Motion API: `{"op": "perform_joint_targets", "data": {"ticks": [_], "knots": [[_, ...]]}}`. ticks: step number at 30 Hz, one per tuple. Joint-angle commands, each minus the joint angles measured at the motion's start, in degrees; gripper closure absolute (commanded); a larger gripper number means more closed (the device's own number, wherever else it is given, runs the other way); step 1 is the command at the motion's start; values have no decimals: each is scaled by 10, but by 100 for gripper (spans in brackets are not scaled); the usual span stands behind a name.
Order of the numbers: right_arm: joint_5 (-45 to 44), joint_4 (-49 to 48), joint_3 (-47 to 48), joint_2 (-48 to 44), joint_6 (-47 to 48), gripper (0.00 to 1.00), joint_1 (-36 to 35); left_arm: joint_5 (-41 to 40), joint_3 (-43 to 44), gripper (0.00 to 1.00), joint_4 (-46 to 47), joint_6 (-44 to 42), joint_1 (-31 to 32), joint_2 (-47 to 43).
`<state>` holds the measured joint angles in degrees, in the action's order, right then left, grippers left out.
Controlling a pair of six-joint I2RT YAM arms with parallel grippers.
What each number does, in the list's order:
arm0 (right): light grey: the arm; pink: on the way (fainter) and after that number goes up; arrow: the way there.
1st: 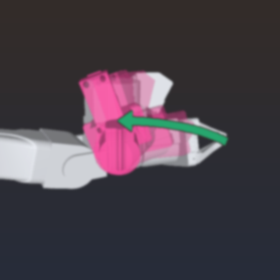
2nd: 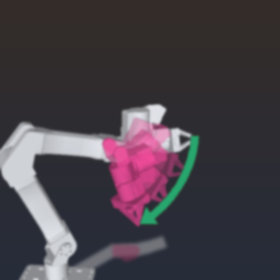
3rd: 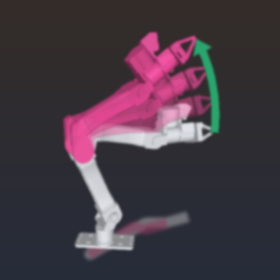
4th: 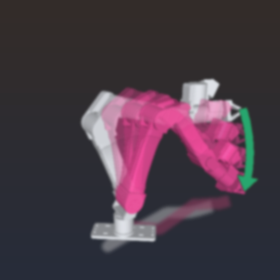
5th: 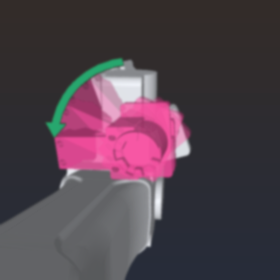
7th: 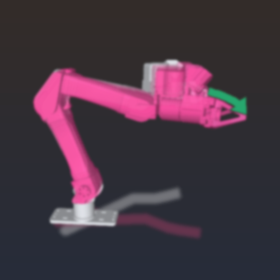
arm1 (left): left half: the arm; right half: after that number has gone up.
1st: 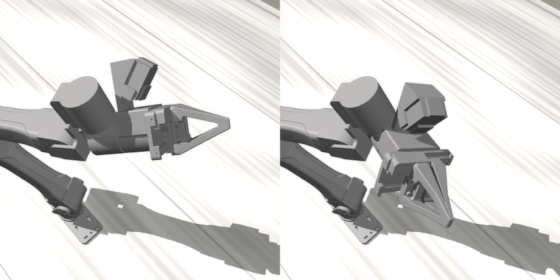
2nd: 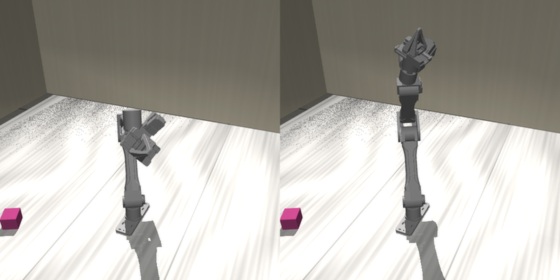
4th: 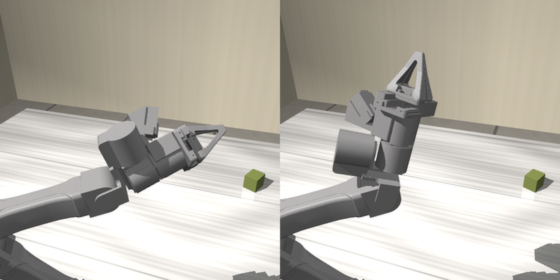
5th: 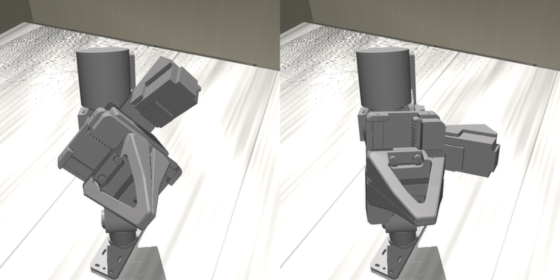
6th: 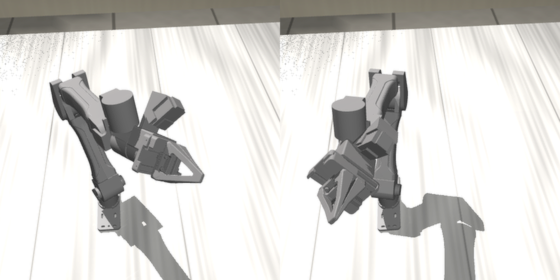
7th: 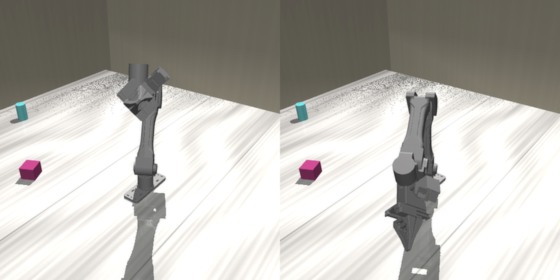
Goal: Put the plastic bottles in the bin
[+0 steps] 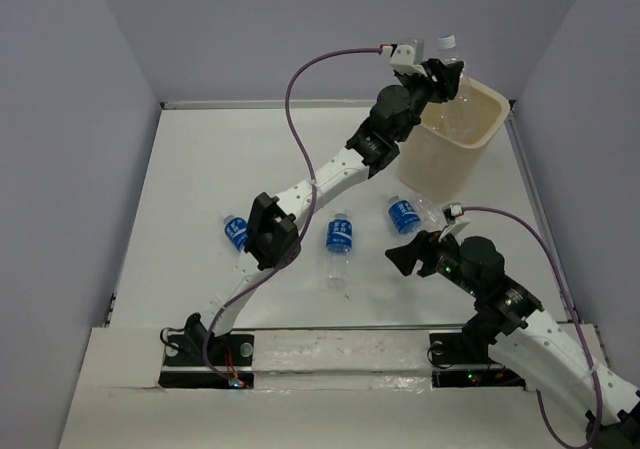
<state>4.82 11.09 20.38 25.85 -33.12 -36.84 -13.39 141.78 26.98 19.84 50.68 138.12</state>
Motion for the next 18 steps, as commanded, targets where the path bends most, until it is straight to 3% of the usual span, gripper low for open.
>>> {"op": "perform_joint_targets", "data": {"ticks": [1, 4, 8, 11, 18], "knots": [[10, -1, -4, -3, 10, 24, -3, -41, 25, 60, 110, -27, 3, -15], [12, -5, -2, -1, 13, 24, -3, -43, 19, 55, 110, -53, 3, 5], [8, -1, 4, -1, 15, 24, -3, -48, -14, 23, 109, -115, 7, 5], [5, 2, 7, -1, 16, 24, -3, -41, -40, 4, 110, -137, 7, -12], [3, 2, 26, 9, 22, 23, -3, -23, -67, 1, 98, -170, 7, -52]]}}
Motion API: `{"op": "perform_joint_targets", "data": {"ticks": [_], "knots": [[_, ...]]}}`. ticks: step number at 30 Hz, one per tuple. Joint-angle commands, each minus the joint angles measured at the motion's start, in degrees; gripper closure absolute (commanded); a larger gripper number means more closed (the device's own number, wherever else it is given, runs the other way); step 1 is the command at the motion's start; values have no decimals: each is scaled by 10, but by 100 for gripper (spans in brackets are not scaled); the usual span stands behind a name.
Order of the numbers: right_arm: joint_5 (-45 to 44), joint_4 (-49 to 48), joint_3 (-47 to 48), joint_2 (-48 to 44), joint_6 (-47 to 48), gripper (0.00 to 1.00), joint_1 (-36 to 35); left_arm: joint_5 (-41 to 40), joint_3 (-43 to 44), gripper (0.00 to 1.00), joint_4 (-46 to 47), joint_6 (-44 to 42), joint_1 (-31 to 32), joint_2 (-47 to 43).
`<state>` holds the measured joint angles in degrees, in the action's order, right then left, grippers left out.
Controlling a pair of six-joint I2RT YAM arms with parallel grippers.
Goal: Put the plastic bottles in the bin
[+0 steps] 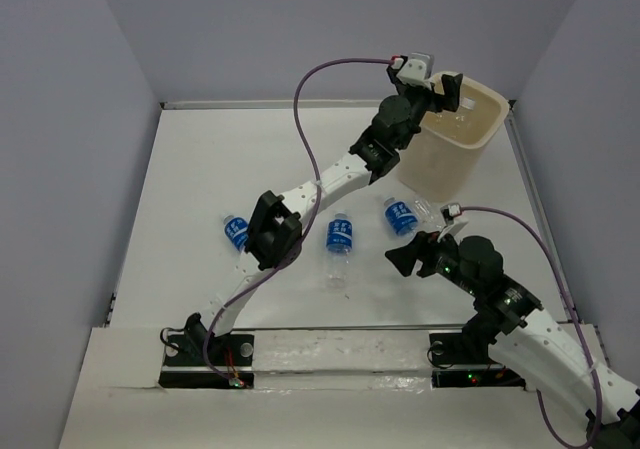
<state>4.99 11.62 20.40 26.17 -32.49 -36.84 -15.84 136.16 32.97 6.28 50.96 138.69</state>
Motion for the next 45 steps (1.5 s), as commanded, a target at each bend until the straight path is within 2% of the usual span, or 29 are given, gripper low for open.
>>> {"op": "perform_joint_targets", "data": {"ticks": [1, 4, 5, 7, 8, 10, 11, 13, 14, 15, 18, 19, 21, 23, 27, 29, 34, 39, 44, 45], "knots": [[-1, -4, 31, 11, 19, 23, -3, 2, -23, 1, 36, -35, 4, -67], [-2, -9, 41, 29, 24, 19, -3, -8, -76, 1, 7, -38, 4, -126], [0, -16, 49, 48, 25, 18, -3, -8, -100, 1, -4, -45, 4, -174], [4, -26, 55, 69, 21, 16, -3, -10, -187, 1, -20, -52, 4, -227], [5, -34, 58, 90, 19, 14, -9, -21, -214, 1, -48, -53, 3, -280], [6, -61, 63, 114, 16, 11, -9, -44, -269, 1, -90, -47, 2, -331], [7, -71, 65, 140, 11, 10, -15, -69, -322, 1, -142, -38, -1, -382], [3, -104, 74, 167, 8, 8, -31, -96, -413, 1, -198, 2, -3, -435], [-2, -110, 86, 200, 7, 7, -38, -114, -450, 1, -237, 34, -7, -493], [-16, -127, 96, 219, 8, 6, -46, -124, -532, 1, -251, 53, -9, -523], [-45, -136, 133, 290, 8, 5, -72, -157, -660, 1, -292, 127, -28, -652], [-47, -142, 142, 308, 8, 5, -72, -164, -737, 1, -317, 187, -38, -686], [-74, -150, 163, 359, 14, 4, -72, -167, -835, 1, -349, 246, -71, -782], [-88, -149, 200, 398, 18, 3, -77, -165, -891, 1, -401, 318, -95, -870], [-107, -146, 248, 495, 9, 1, -77, -146, -972, 1, -511, 398, -150, -966], [-119, -143, 267, 545, 7, 0, -77, -150, -981, 1, -567, 441, -161, -996], [-126, -143, 296, 620, -2, 0, -77, -167, -999, 1, -629, 500, -163, -1009], [-117, -155, 314, 670, -19, 2, -77, -205, -1041, 1, -631, 550, -166, -983], [-124, -157, 340, 702, -27, 20, -77, -195, -1113, 1, -528, 563, -190, -950], [-121, -157, 342, 704, -26, 27, -77, -197, -1119, 1, -514, 562, -198, -942]]}}
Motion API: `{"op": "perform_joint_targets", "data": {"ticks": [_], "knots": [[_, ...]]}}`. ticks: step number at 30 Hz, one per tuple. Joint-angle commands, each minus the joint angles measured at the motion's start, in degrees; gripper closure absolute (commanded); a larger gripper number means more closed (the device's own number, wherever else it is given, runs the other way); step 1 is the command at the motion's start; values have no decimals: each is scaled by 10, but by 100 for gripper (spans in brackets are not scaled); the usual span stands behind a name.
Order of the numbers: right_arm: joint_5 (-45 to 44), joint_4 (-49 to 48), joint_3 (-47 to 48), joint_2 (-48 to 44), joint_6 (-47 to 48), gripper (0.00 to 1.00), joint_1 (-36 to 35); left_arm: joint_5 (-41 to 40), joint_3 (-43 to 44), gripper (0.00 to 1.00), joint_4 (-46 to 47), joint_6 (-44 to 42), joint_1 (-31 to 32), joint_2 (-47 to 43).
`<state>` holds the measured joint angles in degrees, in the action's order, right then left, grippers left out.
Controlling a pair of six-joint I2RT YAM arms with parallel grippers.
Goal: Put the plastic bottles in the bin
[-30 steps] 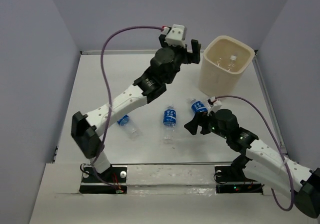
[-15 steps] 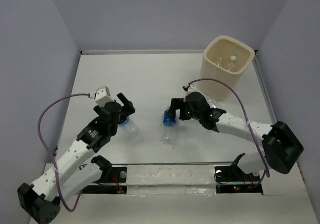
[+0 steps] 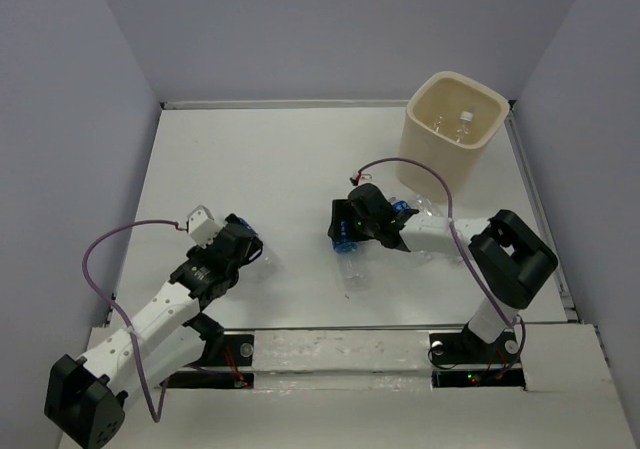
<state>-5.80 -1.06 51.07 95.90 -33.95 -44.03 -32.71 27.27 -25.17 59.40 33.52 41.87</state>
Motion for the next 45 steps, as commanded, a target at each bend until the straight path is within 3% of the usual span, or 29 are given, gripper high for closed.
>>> {"op": "perform_joint_targets", "data": {"ticks": [1, 4, 7, 10, 14, 18, 21, 25, 35, 39, 40, 43, 45], "knots": [[-16, -32, 37, 4, -9, 30, -5, -34, -34, 1, 85, 30, -38, 44], [-36, -32, 32, -16, -3, 42, -5, -39, -36, 1, 128, 22, -57, 70], [-54, -28, 35, -73, 21, 47, -5, -26, -35, 1, 169, -1, -79, 99], [-77, -23, 54, -153, 51, 50, -5, -21, -31, 1, 187, -9, -94, 124], [-176, -22, 123, -231, 176, 50, -5, -7, -33, 1, 244, -17, -106, 160], [-239, -25, 214, -262, 273, 50, 56, -3, -30, 1, 276, -21, -116, 195], [-234, -34, 276, -253, 316, 50, 125, 7, -34, 1, 307, -28, -128, 207], [-201, -79, 329, -203, 310, 51, 280, 27, -40, 1, 356, -43, -143, 225], [-185, -213, 363, -75, 370, 50, 375, 50, -42, 1, 411, -84, -176, 283], [-138, -266, 299, -73, 341, 39, 375, 58, -34, 1, 419, -93, -180, 297], [-130, -269, 288, -77, 342, 28, 375, 60, -34, 1, 420, -94, -180, 296], [-87, -222, 285, -96, 290, 14, 375, 66, -42, 3, 429, -98, -180, 294], [-71, -195, 284, -119, 276, 11, 370, 63, -43, 5, 428, -101, -180, 292]]}}
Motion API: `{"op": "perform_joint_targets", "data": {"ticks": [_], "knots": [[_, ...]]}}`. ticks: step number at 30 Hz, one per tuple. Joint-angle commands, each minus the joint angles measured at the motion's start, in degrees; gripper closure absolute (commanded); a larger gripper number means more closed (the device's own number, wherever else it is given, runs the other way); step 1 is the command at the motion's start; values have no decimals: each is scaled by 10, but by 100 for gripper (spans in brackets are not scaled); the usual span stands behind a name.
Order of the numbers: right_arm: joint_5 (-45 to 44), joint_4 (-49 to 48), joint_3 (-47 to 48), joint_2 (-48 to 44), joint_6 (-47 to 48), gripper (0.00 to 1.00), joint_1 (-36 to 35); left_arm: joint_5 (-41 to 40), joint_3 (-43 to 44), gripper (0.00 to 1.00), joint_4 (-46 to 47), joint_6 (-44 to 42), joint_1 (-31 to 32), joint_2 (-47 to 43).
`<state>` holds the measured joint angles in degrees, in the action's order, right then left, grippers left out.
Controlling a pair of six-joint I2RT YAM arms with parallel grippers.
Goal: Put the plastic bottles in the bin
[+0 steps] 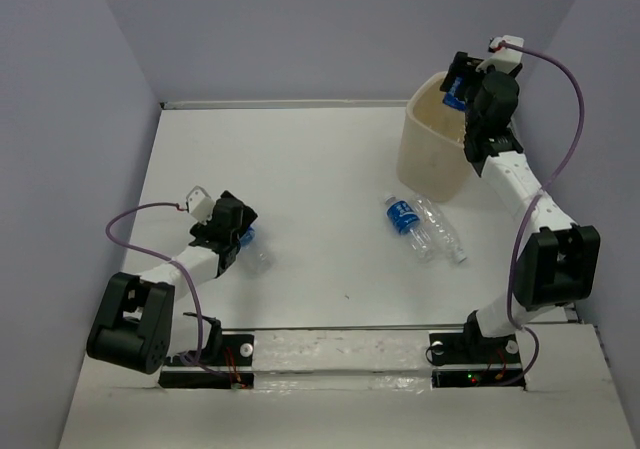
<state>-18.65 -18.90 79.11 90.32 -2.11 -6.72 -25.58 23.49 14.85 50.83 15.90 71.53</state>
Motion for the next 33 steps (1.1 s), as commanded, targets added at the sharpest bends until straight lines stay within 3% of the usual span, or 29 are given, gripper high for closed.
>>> {"op": "perform_joint_targets", "data": {"ticks": [1, 6, 12, 15, 17, 18, 24, 31, 33], "knots": [[56, -6, 1, -73, -48, 11, -3, -9, -5, 7, 28, -16, -3, -7], [117, 54, -49, -174, -126, 11, -21, -11, -17, 25, 44, -24, -4, -28], [181, 70, -201, -278, -199, 12, -84, 7, -3, 19, 29, -35, -6, -10], [182, 73, -277, -323, -210, 13, -151, 19, 12, 21, 19, -42, -6, 5], [197, 81, -308, -342, -217, 13, -187, 25, 16, 28, 12, -42, -5, 5], [205, 86, -336, -347, -220, 13, -203, 26, 18, 36, 11, -42, -5, -3], [189, 135, -419, -389, -236, 16, -335, 72, 52, 48, -16, -55, -2, -77], [176, 163, -483, -444, -268, 28, -405, 30, 156, 49, -40, -56, 75, -133], [165, 173, -495, -446, -271, 37, -418, -17, 219, 50, -44, -78, 111, -119]]}}
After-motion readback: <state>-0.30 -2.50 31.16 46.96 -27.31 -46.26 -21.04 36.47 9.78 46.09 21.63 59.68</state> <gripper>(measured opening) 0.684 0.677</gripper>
